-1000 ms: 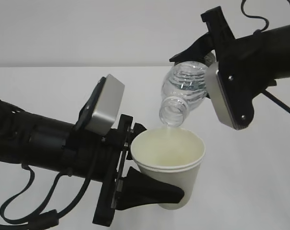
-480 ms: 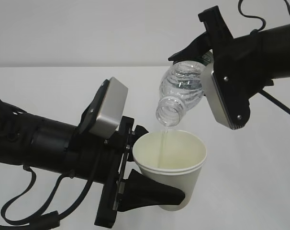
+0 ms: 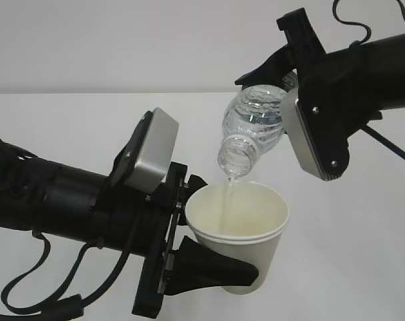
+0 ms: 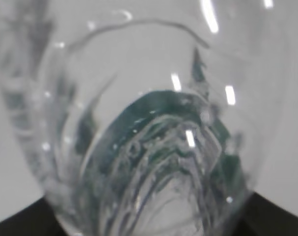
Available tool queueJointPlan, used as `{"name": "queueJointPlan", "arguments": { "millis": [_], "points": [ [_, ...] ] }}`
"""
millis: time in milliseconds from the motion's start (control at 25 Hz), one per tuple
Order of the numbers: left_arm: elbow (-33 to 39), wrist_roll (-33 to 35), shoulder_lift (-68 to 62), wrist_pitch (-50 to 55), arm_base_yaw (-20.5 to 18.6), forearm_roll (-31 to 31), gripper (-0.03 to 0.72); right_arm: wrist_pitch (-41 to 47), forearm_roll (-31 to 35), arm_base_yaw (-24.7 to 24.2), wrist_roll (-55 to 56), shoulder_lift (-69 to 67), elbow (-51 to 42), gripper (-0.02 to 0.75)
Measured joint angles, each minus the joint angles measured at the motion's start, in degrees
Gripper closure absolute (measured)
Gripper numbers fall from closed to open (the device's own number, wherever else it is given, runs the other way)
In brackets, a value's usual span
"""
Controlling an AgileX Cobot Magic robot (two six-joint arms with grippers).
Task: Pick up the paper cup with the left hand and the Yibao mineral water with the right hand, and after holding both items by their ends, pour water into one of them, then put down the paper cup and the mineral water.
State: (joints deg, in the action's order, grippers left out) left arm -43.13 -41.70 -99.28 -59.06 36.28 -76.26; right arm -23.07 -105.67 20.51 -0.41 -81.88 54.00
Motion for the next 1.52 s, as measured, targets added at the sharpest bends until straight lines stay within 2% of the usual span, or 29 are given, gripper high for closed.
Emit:
{"name": "queueJointPlan", "arguments": {
  "millis": [1520],
  "points": [
    [0.00,0.00,0.00,0.00,0.00,1.52,0.261,0.04,0.00,0.00,-2.42,0.00,0.00,0.311]
  ]
}}
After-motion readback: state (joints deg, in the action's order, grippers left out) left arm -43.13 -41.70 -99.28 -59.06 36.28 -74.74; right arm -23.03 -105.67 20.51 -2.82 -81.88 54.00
